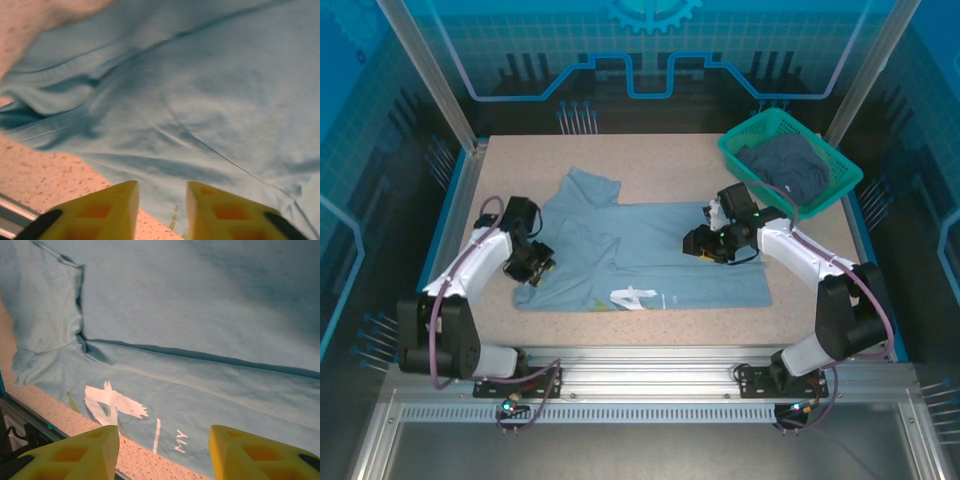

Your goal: Fold and stack the t-shirts

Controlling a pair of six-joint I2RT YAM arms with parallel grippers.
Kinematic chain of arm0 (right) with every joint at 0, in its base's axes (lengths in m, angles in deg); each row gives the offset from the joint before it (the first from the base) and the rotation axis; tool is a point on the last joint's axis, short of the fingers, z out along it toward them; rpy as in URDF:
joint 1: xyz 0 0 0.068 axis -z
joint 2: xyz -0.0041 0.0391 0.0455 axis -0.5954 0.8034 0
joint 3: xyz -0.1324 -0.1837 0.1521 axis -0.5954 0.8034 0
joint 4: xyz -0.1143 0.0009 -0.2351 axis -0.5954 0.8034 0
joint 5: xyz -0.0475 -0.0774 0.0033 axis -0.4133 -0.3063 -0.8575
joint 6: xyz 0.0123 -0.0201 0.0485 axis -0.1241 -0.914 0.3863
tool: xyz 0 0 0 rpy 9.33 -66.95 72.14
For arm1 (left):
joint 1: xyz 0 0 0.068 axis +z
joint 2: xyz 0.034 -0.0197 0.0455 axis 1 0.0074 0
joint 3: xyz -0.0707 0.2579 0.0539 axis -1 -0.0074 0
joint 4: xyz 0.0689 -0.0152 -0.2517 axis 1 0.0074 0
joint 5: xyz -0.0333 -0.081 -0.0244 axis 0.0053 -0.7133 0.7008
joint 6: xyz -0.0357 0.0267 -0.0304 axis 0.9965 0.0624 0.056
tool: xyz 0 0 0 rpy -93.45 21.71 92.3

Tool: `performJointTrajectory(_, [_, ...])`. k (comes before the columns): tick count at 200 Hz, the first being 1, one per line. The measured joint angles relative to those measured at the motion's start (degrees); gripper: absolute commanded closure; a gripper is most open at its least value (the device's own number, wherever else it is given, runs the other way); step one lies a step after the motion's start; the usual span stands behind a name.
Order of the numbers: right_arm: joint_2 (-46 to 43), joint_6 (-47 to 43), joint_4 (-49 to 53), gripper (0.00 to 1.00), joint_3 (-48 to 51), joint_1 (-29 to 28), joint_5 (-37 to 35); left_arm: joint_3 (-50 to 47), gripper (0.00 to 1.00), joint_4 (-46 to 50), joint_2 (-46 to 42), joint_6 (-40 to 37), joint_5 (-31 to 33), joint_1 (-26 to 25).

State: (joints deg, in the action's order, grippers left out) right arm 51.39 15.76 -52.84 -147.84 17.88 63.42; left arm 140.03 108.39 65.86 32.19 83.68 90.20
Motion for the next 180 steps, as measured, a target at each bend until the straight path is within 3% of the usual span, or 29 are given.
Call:
performJointTrajectory(27, [0.3, 0.4, 0.4, 0.49, 1.2, 2.5, 0.5, -1.7, 0.65, -2.0, 3.2, -1.9, 0.0, 5.7])
performJointTrajectory(79, [0.7, 0.4, 0.7, 0.5, 1.3, 4.1, 0.9, 1.2, 0.66, -5.8, 13.4, -7.5, 0.2, 6.4])
performJointTrajectory(141, [0.7, 0.4, 0.8, 0.5, 3.4, 4.2, 0.9, 3.3, 1.0, -8.3, 15.8, -11.7, 1.9, 6.4])
performJointTrajectory(180, [0.7, 0.4, 0.7, 0.51, 3.4, 4.2, 0.9, 5.5, 1.0, -8.4, 16.1, -14.1, 3.1, 6.4])
